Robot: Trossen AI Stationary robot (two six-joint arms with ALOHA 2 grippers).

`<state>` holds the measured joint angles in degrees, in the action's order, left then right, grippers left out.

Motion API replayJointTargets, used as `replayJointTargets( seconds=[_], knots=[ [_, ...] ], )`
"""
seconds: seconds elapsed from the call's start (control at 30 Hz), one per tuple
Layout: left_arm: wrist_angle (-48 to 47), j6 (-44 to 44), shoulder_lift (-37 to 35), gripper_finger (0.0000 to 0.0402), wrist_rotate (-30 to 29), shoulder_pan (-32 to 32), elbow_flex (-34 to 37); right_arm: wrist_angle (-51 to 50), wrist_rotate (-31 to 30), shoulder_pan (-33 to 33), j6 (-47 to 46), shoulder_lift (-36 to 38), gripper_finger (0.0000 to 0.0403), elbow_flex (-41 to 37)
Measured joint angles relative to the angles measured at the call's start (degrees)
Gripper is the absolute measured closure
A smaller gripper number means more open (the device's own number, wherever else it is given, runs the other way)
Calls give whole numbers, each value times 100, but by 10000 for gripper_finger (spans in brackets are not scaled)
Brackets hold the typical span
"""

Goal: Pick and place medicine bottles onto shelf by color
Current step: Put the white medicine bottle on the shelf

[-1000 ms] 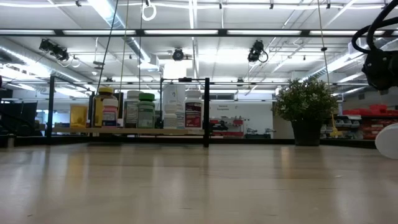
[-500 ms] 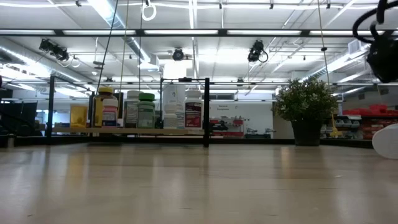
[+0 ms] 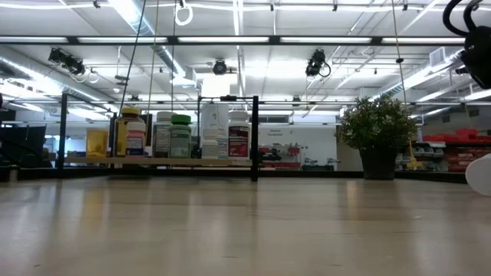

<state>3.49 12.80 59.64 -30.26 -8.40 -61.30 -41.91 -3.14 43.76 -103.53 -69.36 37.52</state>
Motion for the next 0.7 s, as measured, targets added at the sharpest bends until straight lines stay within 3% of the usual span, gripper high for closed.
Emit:
replayJointTargets(
  seconds=[0.43,0.7],
  knots=[
    [55,0,0,239,0,-122,2,-548,-579,-133,-474,0,5,0],
    [367,14,0,239,-5,-76,2,-628,-513,-150,-297,119,5,0]
  ],
)
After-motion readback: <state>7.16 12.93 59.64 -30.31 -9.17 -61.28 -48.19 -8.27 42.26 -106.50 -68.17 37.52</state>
